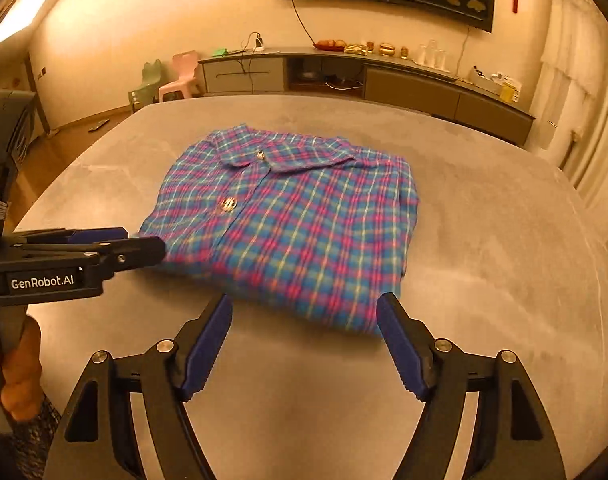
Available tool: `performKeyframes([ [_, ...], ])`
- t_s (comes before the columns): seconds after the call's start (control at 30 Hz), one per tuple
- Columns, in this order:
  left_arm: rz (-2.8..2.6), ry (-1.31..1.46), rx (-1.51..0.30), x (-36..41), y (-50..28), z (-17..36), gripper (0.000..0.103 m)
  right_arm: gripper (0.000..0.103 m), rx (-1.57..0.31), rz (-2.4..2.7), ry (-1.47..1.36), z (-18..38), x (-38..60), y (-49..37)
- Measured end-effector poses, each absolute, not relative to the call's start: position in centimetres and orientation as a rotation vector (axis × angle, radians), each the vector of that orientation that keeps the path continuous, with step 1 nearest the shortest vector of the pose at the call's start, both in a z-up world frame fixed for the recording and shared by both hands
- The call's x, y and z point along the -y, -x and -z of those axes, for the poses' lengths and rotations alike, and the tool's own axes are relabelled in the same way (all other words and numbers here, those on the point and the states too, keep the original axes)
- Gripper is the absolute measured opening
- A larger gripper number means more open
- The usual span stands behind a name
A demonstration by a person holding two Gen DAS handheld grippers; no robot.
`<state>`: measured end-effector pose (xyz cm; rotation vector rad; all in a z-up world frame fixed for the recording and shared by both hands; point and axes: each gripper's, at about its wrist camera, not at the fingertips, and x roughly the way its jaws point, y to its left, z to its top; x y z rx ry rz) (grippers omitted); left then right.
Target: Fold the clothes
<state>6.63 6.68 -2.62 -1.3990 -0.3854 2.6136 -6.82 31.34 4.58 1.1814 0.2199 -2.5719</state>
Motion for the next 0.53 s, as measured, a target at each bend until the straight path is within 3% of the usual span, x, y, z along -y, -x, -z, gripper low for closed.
performKeyframes([
  [0.17,-2.668,1.368,0.386,-6.1,-8.8,1.9,0.086,0.076,-0.222,2.595,-1.183,-3.8,-30.5,5.0],
  [0.53,-2.727,1.313,0.336,-6.3,-9.3,1.1,0.089,0.076,-0.292,2.601,-1.155,-3.4,-29.8,3.5],
])
